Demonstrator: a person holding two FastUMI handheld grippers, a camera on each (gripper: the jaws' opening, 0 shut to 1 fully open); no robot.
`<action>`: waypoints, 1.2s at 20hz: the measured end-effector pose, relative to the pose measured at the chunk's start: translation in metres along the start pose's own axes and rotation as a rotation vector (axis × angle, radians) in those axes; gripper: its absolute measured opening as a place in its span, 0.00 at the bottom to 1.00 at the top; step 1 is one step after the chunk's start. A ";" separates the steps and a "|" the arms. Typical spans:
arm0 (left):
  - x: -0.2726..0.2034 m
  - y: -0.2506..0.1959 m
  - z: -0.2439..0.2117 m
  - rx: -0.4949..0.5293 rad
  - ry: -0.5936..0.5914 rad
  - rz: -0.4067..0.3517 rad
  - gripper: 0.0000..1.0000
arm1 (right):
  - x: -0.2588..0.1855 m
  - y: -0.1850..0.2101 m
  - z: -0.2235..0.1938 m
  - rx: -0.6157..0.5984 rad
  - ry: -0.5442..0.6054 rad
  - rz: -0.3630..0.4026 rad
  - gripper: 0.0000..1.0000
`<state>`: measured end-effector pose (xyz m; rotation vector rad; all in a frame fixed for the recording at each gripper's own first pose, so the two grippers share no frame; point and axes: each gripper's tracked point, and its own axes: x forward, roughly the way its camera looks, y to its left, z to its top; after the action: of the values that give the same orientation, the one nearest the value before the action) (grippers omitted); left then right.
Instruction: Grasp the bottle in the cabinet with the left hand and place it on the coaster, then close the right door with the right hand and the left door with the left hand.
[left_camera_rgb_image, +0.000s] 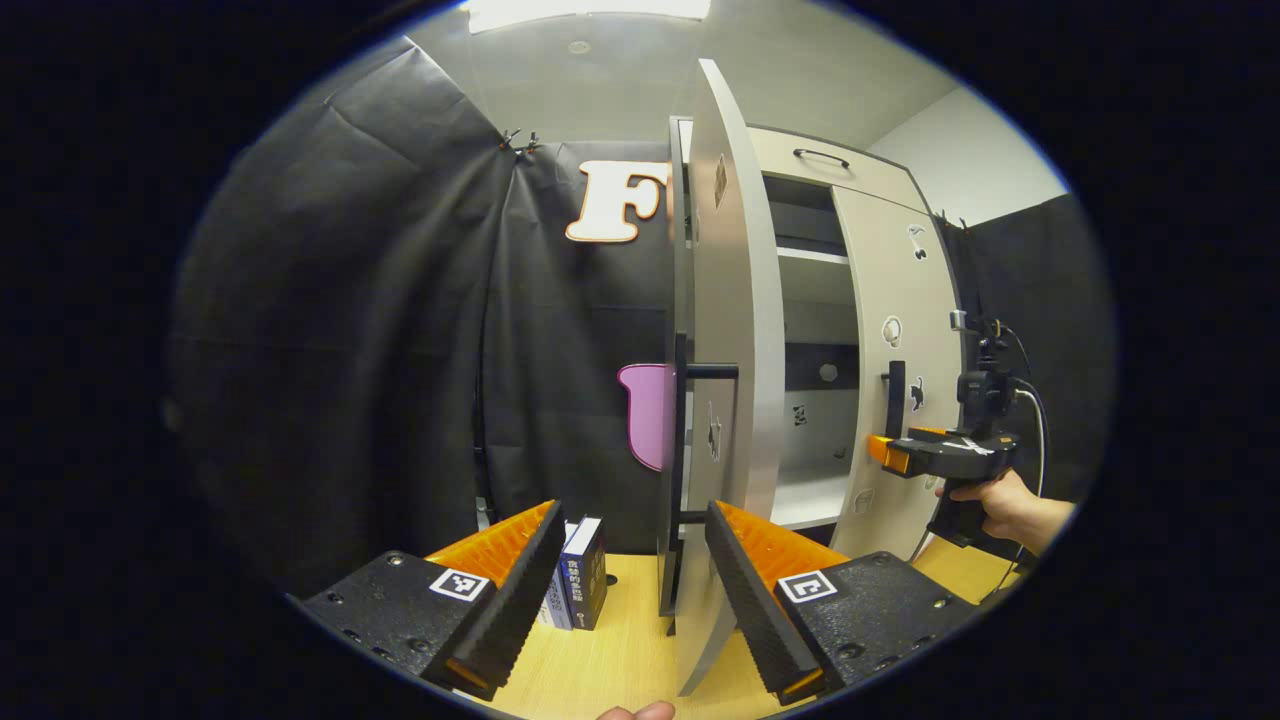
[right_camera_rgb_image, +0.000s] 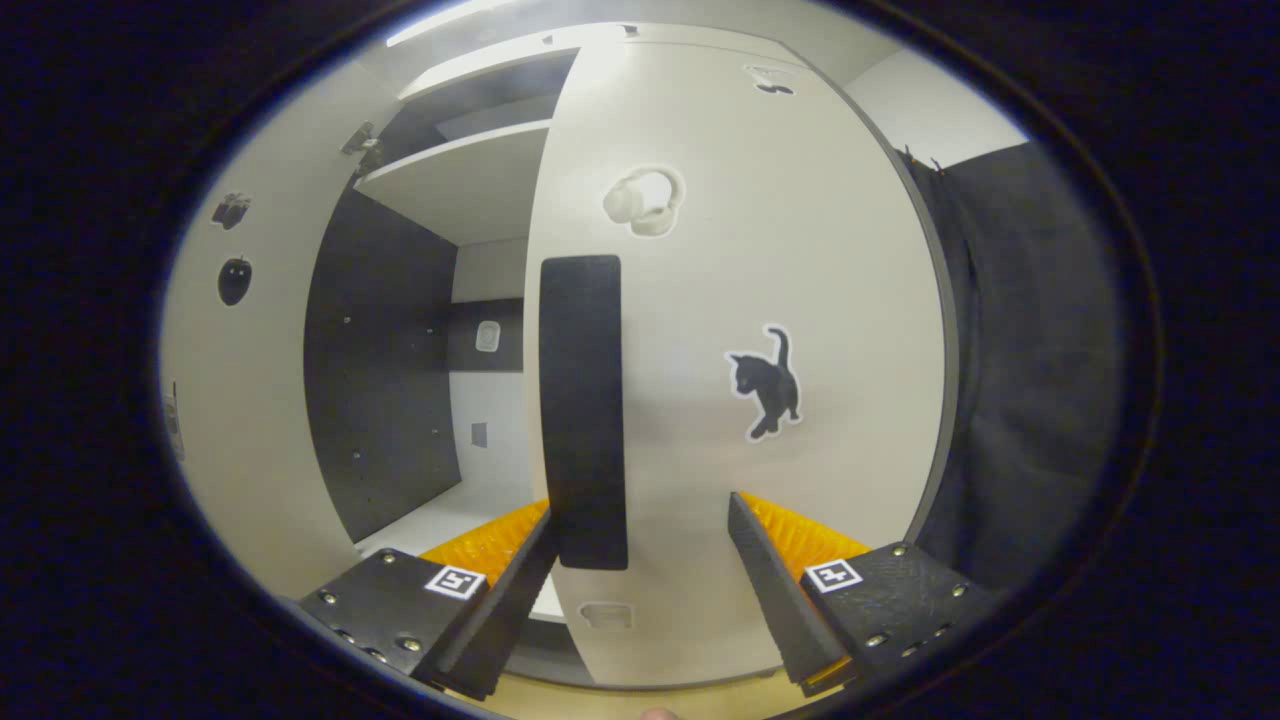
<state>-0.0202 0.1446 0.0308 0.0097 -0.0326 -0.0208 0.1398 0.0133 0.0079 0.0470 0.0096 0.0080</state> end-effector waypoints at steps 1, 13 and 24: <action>0.005 0.000 0.001 0.002 0.001 -0.006 0.90 | -0.005 0.000 -0.003 0.001 0.003 0.006 1.00; 0.019 -0.032 -0.022 -0.043 0.047 -0.138 0.89 | -0.113 -0.006 -0.028 0.009 0.024 0.106 1.00; 0.034 -0.106 -0.022 0.024 0.013 -0.182 0.90 | -0.158 -0.028 -0.048 0.091 0.094 0.115 1.00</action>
<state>0.0124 0.0383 0.0089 0.0365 -0.0190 -0.2028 -0.0181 -0.0138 -0.0396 0.1385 0.1010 0.1246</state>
